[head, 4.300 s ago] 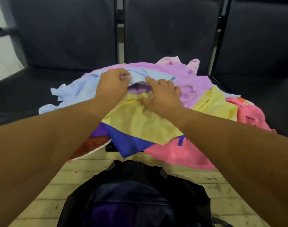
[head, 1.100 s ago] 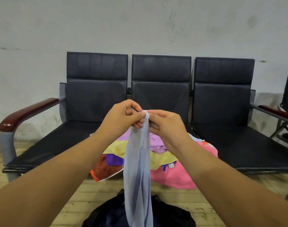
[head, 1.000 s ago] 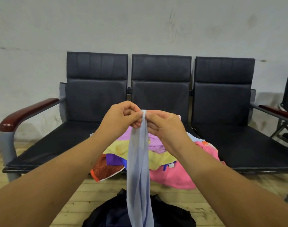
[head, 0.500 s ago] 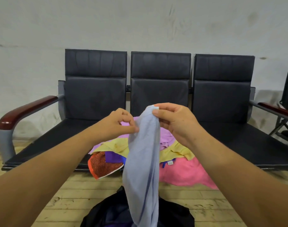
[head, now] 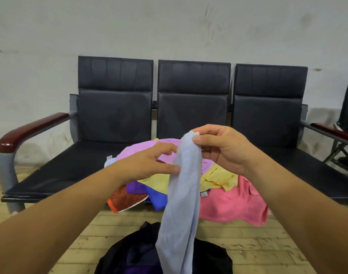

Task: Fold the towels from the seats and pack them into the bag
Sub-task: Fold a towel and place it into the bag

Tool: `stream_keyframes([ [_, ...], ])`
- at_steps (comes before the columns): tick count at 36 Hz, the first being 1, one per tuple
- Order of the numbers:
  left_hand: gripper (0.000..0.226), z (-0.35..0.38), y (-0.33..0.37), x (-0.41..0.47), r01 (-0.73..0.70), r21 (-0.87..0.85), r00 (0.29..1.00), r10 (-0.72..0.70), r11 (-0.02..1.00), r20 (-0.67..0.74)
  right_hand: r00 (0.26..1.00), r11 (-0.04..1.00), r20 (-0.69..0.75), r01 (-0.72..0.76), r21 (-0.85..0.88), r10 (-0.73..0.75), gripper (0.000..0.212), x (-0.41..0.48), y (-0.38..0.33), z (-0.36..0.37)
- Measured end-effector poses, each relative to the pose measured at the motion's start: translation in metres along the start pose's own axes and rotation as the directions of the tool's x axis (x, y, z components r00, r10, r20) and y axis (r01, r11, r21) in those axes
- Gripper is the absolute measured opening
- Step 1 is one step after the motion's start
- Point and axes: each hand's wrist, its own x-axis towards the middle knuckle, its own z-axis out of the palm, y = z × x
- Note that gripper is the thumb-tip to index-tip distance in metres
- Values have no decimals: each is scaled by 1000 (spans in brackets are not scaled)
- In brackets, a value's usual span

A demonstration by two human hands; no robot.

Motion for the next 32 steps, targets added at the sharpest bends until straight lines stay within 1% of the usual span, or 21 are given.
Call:
stream_keyframes([
  [2,35,1,4,-1,23,40,999,-25,999,46,1000,1000,0,-7,-30,7,15,-1,1,-3],
  [4,21,0,6,-2,67,83,994,-73,994,82,999,1000,-39,-3,-25,2,15,-2,1,-6],
  [6,13,-5,2,-4,99,95,992,-105,991,66,995,1000,-103,2,-21,-4,15,-2,0,-12],
  [7,15,-9,-1,-6,107,108,992,-114,988,54,991,1000,-135,-2,-29,-2,15,-2,0,-15],
  [8,22,-13,-4,-7,120,132,991,-126,984,38,986,999,-166,-8,-47,1,14,-2,0,-20],
  [11,58,-25,-6,-10,136,187,990,-138,973,-1,968,989,-250,-50,-141,13,11,-5,2,-33],
  [12,63,-29,-5,-10,129,208,992,-128,970,-17,963,983,-267,-68,-173,20,11,-6,3,-36],
  [13,63,-34,-3,-10,123,239,992,-117,963,-38,960,976,-277,-87,-198,29,11,-6,4,-39],
  [15,48,-41,5,-6,118,300,991,-93,947,-96,962,967,-268,-115,-226,52,13,-7,3,-41],
  [17,33,-49,18,-2,107,330,986,-58,938,-155,973,963,-217,-131,-233,80,14,-5,-2,-41],
  [19,27,-57,36,1,93,359,980,-23,929,-197,980,966,-175,-129,-222,91,17,-1,-10,-39],
  [21,27,-69,53,2,58,392,959,57,918,-276,982,978,-184,-83,-194,46,17,4,-24,-37],
  [22,28,-74,62,2,20,406,933,128,914,-335,979,987,-204,-27,-155,-5,17,7,-32,-36],
  [24,26,-81,80,-1,-99,404,841,293,910,-455,959,989,-241,146,-27,-148,16,11,-49,-34],
  [25,25,-81,87,-2,-150,410,800,354,900,-484,944,973,-253,229,41,-211,16,12,-56,-33],
  [26,25,-79,91,-3,-168,432,790,384,886,-478,932,954,-255,287,90,-256,16,12,-61,-32],
  [27,26,-76,92,-3,-148,464,813,374,874,-447,929,946,-246,308,98,-277,15,12,-63,-30],
  [28,28,-72,91,-2,-101,489,846,334,866,-416,935,956,-233,287,53,-268,13,12,-60,-28],
  [29,30,-69,86,-2,-53,494,871,282,868,-401,947,973,-223,230,-39,-232,11,11,-55,-26],
  [31,32,-67,76,-2,-20,396,871,211,918,-445,959,970,-240,98,-222,-151,5,8,-42,-27],
  [32,31,-67,72,-3,-33,328,859,195,944,-474,960,969,-252,60,-240,-122,3,6,-36,-29],
])
